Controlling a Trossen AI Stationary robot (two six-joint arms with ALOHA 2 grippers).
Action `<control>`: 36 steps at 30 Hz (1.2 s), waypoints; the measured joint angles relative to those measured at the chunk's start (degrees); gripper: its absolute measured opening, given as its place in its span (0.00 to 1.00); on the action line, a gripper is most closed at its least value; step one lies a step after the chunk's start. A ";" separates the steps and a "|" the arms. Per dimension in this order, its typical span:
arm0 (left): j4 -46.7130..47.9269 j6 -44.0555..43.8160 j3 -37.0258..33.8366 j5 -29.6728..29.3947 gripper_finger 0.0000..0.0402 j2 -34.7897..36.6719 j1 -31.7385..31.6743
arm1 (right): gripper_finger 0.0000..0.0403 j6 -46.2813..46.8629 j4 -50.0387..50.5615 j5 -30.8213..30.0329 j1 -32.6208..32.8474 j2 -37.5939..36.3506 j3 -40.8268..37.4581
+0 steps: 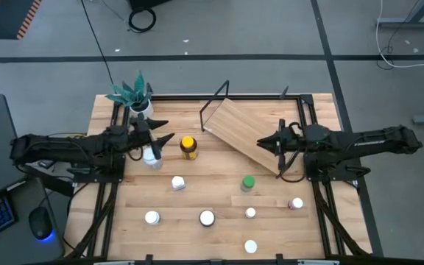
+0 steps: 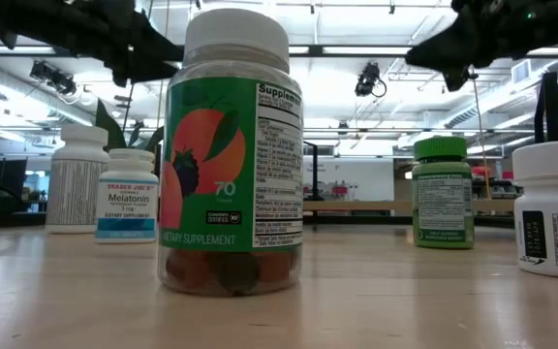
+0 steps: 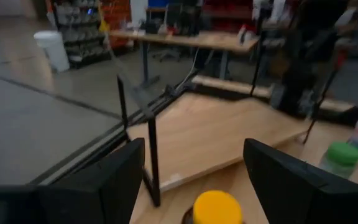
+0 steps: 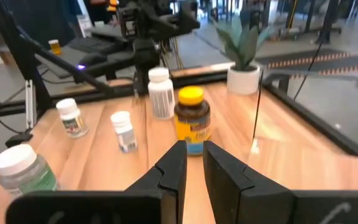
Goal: Pick and place medicine bottles onto shelf by color
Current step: Put the yellow pill bottle on the shelf
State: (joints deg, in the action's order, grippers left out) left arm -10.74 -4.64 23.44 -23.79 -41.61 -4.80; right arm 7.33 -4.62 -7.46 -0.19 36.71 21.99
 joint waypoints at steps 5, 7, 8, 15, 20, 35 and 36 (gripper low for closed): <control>15.55 0.59 12.42 -0.19 0.71 -9.29 -0.94 | 0.21 2.13 -0.09 2.15 0.64 2.20 -0.04; 26.58 0.63 19.88 -0.15 0.71 -13.76 -0.94 | 0.26 3.40 0.12 2.54 1.16 2.70 -0.04; 31.78 0.37 23.43 0.00 0.71 -16.19 -0.94 | 0.28 4.27 0.12 2.60 1.45 2.91 -0.04; 50.97 2.42 41.80 9.56 0.70 -31.08 -0.94 | 0.41 5.94 -0.89 3.50 3.31 3.70 -0.04; 58.68 5.80 48.15 10.94 0.67 -40.58 -1.91 | 0.43 3.87 -5.12 3.65 3.61 3.64 -0.04; 66.30 6.86 53.30 14.25 0.68 -50.99 -5.68 | 0.43 3.18 -6.86 4.98 4.44 3.65 -0.04; 66.37 6.86 53.28 14.25 0.68 -51.01 -5.68 | 0.43 3.14 -6.87 4.98 4.62 3.65 -0.04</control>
State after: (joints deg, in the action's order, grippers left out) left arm 55.63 2.22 76.73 -9.54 -92.62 -10.48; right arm 10.47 -11.50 -2.48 4.44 40.36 21.96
